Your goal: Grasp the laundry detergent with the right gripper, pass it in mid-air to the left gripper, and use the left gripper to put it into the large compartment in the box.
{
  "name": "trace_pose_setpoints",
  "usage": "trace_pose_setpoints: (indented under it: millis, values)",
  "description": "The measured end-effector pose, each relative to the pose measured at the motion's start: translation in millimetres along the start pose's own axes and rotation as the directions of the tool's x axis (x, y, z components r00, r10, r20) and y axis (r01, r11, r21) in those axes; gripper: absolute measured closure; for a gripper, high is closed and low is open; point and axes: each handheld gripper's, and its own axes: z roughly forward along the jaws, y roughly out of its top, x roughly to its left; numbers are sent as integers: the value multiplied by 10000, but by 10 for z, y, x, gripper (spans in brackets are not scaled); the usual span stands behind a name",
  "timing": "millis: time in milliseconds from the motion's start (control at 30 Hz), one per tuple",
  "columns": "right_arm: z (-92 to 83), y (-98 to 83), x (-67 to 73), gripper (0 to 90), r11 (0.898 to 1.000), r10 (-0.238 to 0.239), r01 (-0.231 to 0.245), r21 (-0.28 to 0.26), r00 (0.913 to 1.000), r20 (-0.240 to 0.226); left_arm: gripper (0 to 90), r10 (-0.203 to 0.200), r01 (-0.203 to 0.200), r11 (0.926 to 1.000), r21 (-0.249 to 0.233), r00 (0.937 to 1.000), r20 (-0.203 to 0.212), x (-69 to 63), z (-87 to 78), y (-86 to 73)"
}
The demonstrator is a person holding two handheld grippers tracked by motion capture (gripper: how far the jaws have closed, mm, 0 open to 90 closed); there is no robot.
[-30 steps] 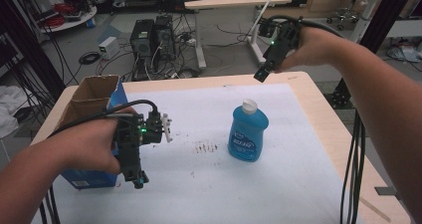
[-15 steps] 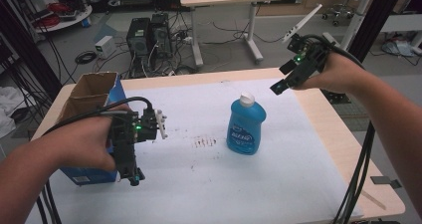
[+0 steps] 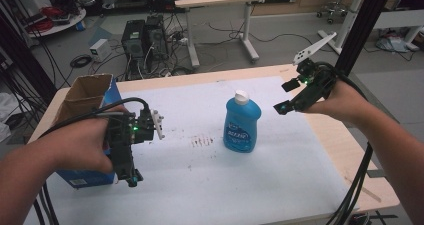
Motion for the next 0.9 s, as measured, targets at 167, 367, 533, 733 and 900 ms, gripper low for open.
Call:
trace_pose_setpoints:
  millis: [167,367,533,733,900]
  values:
    - [68,-142,49,11,9995,-51,49,-296,9999,-89,17,5,-5,10000,-16,10000,-46,-20,-15,-11]
    - [250,-356,125,11,9958,-87,59,-913,9995,-301,17,-33,33,10000,13,9999,-95,-37,-46,-37]
    - [359,-489,137,11,9890,213,-250,-1460,9994,-267,16,-95,95,10000,-9,9999,-124,-43,-59,-51]
    - [539,-605,153,11,9843,445,-490,-1698,9985,-304,17,-89,88,10000,-31,9999,-146,-45,-58,-45]
    - [715,-622,160,10,9802,571,-638,-1872,9975,-406,17,-64,64,10000,-22,9999,-144,-50,-60,-47]
